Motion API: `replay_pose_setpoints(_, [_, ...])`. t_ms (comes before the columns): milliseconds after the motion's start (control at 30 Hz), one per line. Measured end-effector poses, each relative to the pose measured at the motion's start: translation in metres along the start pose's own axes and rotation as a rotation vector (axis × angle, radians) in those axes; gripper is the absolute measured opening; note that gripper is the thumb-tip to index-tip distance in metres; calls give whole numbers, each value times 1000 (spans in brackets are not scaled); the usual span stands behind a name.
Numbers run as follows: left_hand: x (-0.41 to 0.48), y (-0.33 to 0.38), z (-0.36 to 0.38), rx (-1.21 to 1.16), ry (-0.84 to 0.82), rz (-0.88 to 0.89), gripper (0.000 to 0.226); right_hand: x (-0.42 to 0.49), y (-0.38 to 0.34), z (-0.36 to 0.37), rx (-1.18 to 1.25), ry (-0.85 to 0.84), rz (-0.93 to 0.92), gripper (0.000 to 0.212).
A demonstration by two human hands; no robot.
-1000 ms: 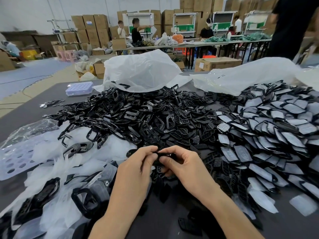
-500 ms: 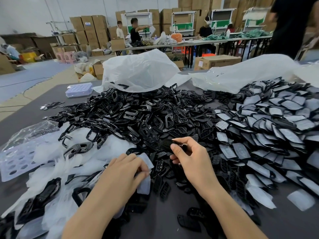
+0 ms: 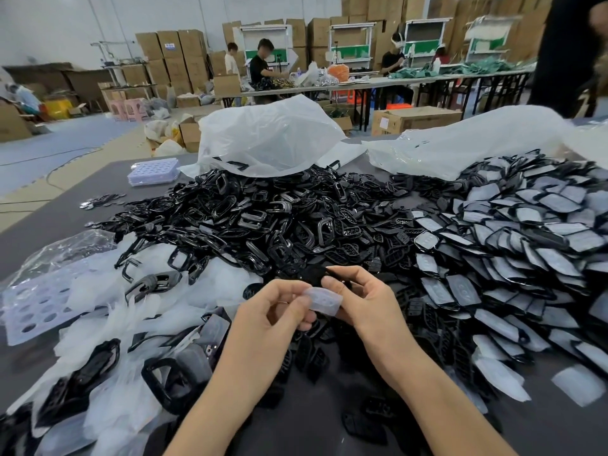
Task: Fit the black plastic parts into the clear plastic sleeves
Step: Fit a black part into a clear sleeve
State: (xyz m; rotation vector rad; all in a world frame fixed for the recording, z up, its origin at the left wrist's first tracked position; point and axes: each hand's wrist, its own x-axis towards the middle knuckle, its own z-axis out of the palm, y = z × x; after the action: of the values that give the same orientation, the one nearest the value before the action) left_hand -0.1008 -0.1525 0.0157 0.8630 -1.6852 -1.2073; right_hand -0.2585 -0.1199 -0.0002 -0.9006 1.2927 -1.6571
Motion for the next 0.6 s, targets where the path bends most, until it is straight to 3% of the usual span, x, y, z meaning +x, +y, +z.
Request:
replay_pose_setpoints(200, [3, -8, 3, 92, 220, 85, 29, -4, -3, 2, -52, -84, -44, 9])
replay_pose_setpoints(367, [2, -8, 5, -79, 227, -23, 10, -8, -3, 6, -70, -136, -52, 11])
replay_pose_setpoints(600, [4, -10, 4, -180, 220, -86, 15, -9, -4, 7, -35, -157, -42, 19])
